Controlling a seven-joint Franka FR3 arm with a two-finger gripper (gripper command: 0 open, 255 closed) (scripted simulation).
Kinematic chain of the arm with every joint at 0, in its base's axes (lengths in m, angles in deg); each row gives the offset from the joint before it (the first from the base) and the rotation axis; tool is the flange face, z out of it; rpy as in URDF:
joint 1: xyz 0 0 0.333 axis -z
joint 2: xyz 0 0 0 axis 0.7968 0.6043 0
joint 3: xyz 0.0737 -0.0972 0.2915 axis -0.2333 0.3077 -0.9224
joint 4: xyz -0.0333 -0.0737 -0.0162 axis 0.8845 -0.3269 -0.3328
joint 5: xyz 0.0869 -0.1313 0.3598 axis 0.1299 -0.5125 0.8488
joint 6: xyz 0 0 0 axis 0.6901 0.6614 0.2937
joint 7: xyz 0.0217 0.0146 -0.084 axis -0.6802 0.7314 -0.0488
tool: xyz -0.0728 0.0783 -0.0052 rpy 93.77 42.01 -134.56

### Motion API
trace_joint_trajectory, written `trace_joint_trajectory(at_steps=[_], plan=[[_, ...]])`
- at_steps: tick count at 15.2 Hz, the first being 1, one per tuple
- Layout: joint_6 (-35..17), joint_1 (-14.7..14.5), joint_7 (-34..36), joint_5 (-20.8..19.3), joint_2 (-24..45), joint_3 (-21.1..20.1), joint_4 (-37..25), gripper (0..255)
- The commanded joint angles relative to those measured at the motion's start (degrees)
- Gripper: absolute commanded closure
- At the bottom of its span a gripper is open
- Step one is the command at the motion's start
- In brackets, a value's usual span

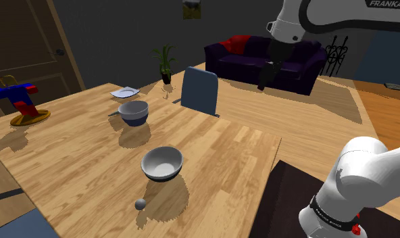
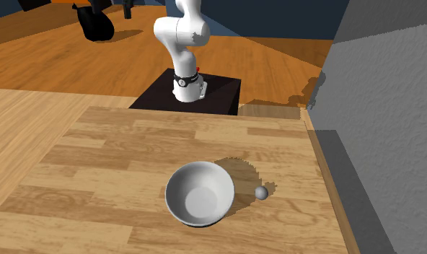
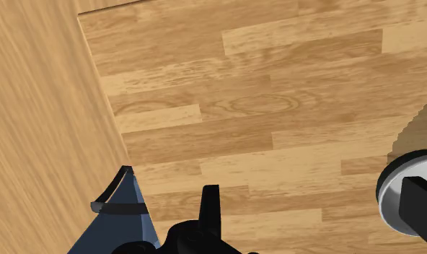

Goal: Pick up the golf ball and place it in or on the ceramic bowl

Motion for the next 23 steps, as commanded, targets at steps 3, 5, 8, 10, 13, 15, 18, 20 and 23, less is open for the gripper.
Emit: trace_joint_trajectory(at_steps=[3,5,8,10,13,15,18,20,23], plan=[[-2.17,-0.68,2.16,0.89,0.89,-2.02,1.55,0],[-4.38,-1.36,4.30,1.74,2.07,-4.05,2.84,0],[-7.77,-2.39,7.53,2.91,4.36,-7.11,4.30,0],[-10.05,-3.04,9.70,3.57,6.25,-9.16,4.93,0],[-13.48,-3.91,12.99,4.34,9.58,-12.26,5.38,0],[-15.74,-4.41,15.23,4.64,12.14,-14.33,5.32,0],[-19.03,-4.95,18.69,4.71,16.41,-17.48,4.73,0],[-21.12,-5.18,21.10,4.42,19.55,-19.59,3.98,0],[-24.04,-5.34,24.95,3.38,24.67,-22.76,2.33,0]])
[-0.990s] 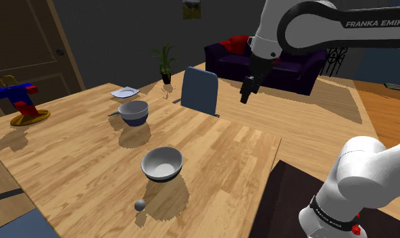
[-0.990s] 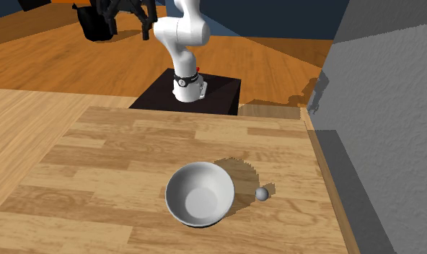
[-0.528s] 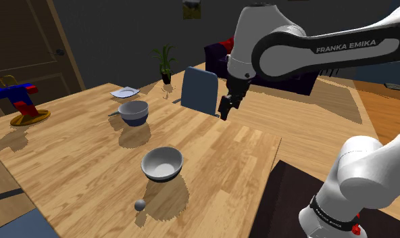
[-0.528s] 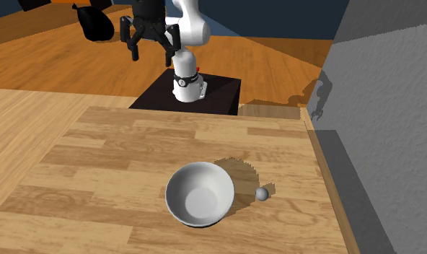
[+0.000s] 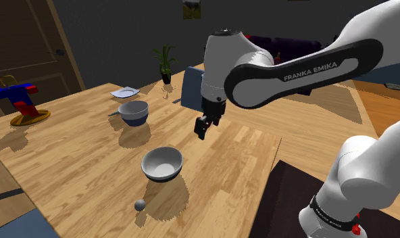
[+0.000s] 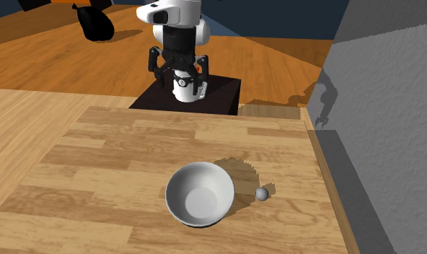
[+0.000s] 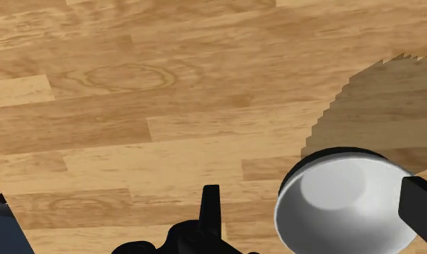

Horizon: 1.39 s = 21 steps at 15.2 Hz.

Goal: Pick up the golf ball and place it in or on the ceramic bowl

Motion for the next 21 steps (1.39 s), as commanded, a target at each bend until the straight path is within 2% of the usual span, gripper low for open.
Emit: trace_joint_trajectory(at_steps=[1,6,11,15,21], plan=[[-2.23,-0.14,2.78,-0.85,3.43,-2.13,-0.79,0],[-5.91,-0.27,10.30,-5.23,13.27,-6.98,-5.30,0],[-7.79,-1.55,18.80,-12.31,24.36,-10.30,-11.63,0],[-7.79,-4.35,25.25,-18.63,33.69,-11.01,-18.06,0],[-5.99,-10.91,32.13,-26.14,47.47,-9.50,-29.90,0]])
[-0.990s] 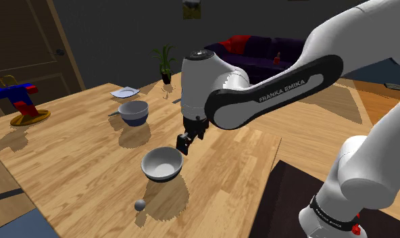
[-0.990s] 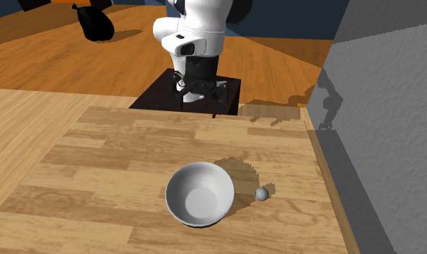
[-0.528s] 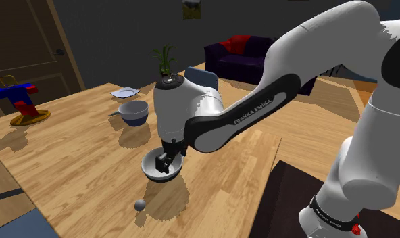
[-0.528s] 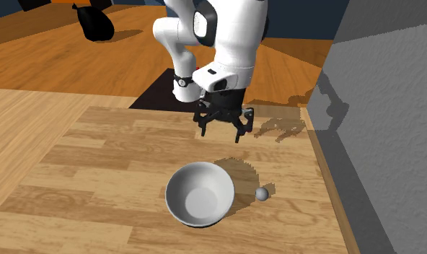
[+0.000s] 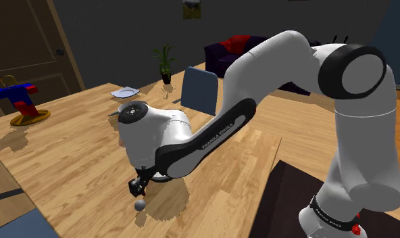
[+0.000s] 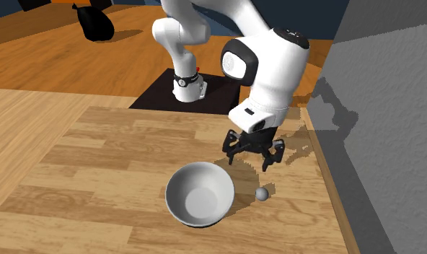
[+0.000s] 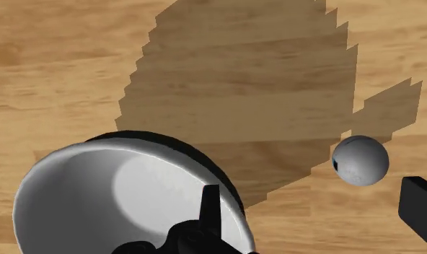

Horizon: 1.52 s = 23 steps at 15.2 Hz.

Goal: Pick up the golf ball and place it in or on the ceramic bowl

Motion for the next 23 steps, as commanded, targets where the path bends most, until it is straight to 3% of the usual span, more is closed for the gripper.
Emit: trace_joint_trajectory(at_steps=[1,5,13,21,22,23], plan=[[0.69,-2.18,1.58,-2.01,4.43,0.73,-4.17,0],[2.91,-7.15,3.64,-4.91,13.57,2.35,-14.11,0],[-0.48,-7.77,4.66,-6.87,17.45,3.95,-14.43,0],[-0.48,-7.77,4.66,-6.86,17.44,3.95,-14.43,0],[-0.48,-7.77,4.66,-6.86,17.44,3.95,-14.43,255],[-0.48,-7.77,4.66,-6.86,17.44,3.95,-14.43,255]])
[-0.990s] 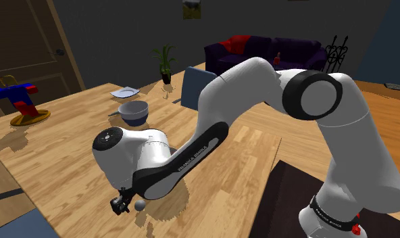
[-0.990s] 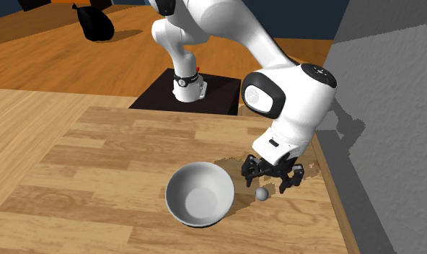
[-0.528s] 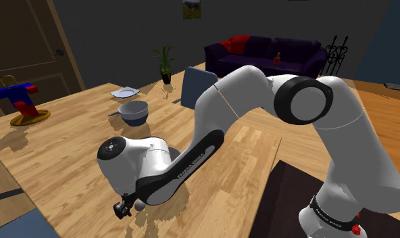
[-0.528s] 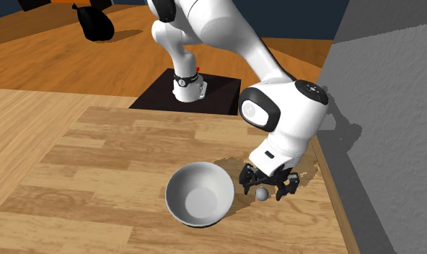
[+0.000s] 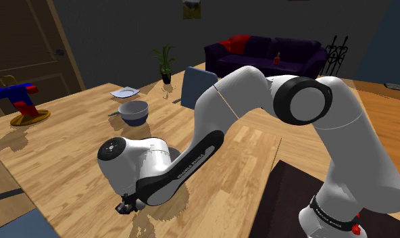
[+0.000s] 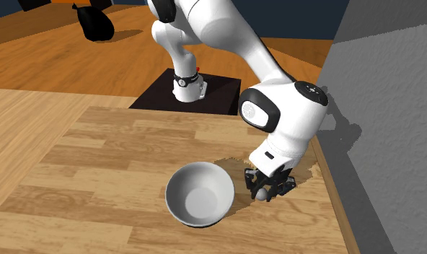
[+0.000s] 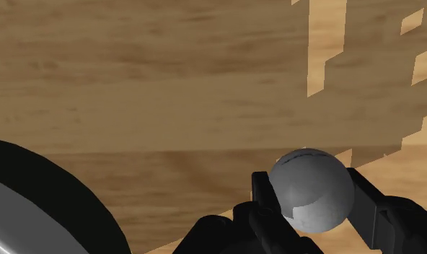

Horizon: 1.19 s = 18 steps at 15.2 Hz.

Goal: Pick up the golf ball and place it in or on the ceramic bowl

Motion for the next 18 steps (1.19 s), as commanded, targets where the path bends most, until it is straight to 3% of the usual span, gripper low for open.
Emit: trace_joint_trajectory(at_steps=[1,8,18], plan=[[0.00,0.00,0.00,0.00,0.00,0.00,0.00,255],[0.00,0.00,0.00,0.00,0.01,0.00,-0.01,255],[4.79,0.99,-2.18,2.55,-4.26,-1.77,-0.92,255]])
